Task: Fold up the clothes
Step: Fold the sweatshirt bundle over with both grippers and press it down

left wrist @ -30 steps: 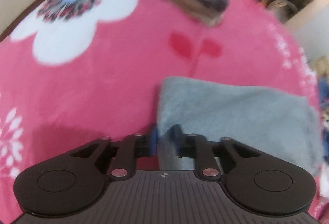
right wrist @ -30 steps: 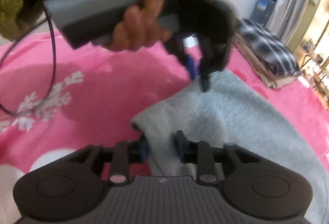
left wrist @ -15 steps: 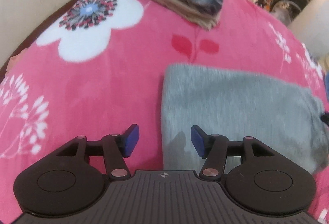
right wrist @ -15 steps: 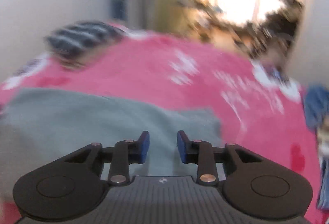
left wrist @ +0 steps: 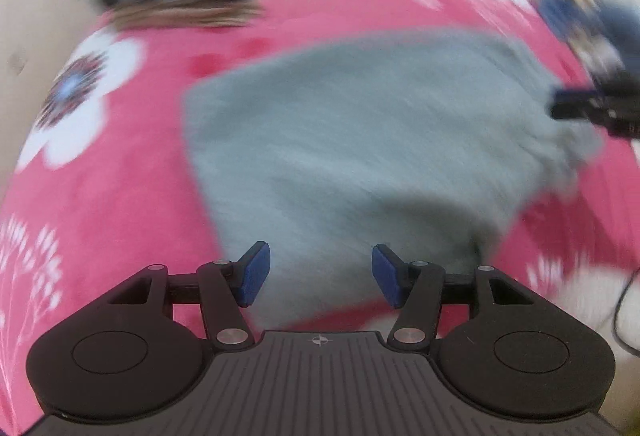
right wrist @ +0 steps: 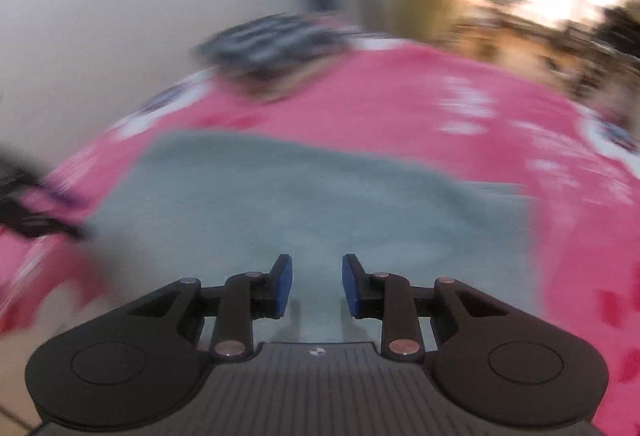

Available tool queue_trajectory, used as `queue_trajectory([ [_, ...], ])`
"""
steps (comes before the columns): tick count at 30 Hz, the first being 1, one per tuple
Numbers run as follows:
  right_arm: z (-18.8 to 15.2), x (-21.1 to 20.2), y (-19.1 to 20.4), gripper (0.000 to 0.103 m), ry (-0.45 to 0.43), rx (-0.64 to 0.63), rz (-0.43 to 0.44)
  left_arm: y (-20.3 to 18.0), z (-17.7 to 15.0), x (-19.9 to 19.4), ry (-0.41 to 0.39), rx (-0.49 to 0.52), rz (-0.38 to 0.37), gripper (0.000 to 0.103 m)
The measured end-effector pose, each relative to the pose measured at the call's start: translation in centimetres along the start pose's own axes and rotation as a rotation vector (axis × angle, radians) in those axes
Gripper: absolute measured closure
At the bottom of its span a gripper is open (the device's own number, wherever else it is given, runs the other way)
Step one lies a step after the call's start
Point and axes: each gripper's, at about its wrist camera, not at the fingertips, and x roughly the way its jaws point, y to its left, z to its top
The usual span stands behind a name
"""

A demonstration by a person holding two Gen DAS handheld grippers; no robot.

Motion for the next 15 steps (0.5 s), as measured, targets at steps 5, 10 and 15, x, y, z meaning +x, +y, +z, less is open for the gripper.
queue_trajectory([
  [5,-1.0,1.1,5.1,0.073,0.065,-0.016,0.101,-5.8,-0.4,2.1,-0.043,0.303,0.084,0.046],
  [10,-1.3,1.5,7.0,0.073,0.079,0.027,0.121,-5.8,0.3,3.1,-0.108,0.292,0.189,0.047],
  [15,-1.6,2.6,7.7,0.073,0.108,0.042,0.14,-5.4,0.2,3.5,-0.113,0.275,0.148,0.046],
])
